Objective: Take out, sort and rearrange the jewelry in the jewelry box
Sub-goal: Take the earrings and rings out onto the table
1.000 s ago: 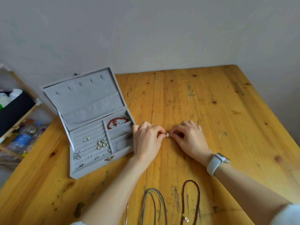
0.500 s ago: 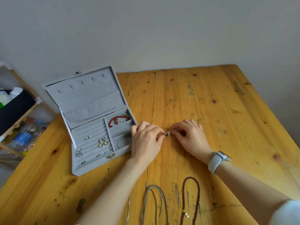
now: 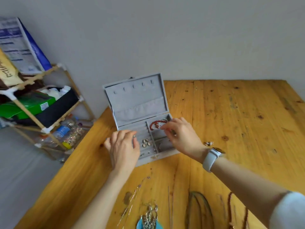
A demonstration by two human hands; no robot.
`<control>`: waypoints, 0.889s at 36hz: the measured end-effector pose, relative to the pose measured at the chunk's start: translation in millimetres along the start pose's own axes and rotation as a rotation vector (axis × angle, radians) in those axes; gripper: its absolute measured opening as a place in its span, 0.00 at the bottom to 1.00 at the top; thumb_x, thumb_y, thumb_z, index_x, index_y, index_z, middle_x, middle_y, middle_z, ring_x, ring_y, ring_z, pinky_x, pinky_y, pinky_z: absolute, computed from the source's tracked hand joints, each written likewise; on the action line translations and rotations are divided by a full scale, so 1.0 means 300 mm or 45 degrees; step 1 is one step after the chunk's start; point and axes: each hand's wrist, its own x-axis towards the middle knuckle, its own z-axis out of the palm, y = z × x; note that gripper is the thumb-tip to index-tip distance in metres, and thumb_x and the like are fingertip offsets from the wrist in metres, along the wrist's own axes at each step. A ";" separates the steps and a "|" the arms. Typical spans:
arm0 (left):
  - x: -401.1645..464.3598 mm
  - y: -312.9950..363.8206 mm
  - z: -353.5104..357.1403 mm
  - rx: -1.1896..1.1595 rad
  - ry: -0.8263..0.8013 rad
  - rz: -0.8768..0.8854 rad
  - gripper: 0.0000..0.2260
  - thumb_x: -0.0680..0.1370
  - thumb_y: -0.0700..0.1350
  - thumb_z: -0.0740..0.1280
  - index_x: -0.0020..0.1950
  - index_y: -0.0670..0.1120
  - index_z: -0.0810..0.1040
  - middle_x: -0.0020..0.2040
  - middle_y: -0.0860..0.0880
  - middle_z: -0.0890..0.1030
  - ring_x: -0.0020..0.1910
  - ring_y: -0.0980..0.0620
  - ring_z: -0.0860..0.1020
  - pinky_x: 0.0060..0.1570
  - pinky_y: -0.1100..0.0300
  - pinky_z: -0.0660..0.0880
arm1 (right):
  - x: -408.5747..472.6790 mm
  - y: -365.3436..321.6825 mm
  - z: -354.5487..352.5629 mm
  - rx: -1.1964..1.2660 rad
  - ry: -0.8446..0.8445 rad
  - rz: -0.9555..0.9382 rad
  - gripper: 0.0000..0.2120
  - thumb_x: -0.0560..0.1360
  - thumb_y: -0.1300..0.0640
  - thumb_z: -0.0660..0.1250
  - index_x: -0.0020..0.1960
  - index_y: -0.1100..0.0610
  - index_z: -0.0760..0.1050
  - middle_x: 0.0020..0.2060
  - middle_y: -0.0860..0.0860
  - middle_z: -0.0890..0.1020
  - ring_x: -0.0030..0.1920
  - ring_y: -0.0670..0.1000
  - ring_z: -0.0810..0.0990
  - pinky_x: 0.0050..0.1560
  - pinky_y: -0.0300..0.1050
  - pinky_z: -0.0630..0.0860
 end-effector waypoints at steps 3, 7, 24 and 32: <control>0.005 -0.080 -0.018 0.089 -0.052 -0.122 0.12 0.68 0.43 0.63 0.48 0.48 0.82 0.52 0.49 0.80 0.54 0.45 0.72 0.52 0.47 0.63 | 0.069 -0.066 0.078 -0.122 -0.169 -0.056 0.12 0.78 0.54 0.59 0.58 0.49 0.77 0.53 0.51 0.78 0.57 0.55 0.70 0.53 0.50 0.65; 0.013 -0.130 -0.027 0.098 -0.197 -0.203 0.12 0.73 0.41 0.67 0.56 0.48 0.80 0.62 0.46 0.73 0.62 0.44 0.66 0.55 0.48 0.62 | 0.141 -0.129 0.175 -0.185 -0.329 -0.038 0.14 0.78 0.52 0.57 0.61 0.45 0.74 0.55 0.51 0.74 0.59 0.54 0.66 0.54 0.49 0.61; 0.072 -0.148 0.017 -0.118 -0.442 -0.229 0.11 0.78 0.48 0.63 0.57 0.58 0.79 0.71 0.50 0.65 0.71 0.50 0.56 0.66 0.49 0.54 | 0.187 -0.139 0.252 -0.209 -0.374 -0.030 0.08 0.75 0.53 0.62 0.52 0.51 0.76 0.53 0.49 0.76 0.58 0.52 0.67 0.54 0.49 0.59; 0.099 -0.127 0.015 -0.148 -0.438 -0.318 0.04 0.73 0.52 0.69 0.47 0.57 0.82 0.69 0.52 0.67 0.70 0.51 0.58 0.67 0.50 0.49 | 0.157 -0.106 0.178 0.037 -0.236 0.060 0.03 0.74 0.58 0.64 0.45 0.53 0.76 0.46 0.47 0.79 0.53 0.51 0.70 0.55 0.51 0.65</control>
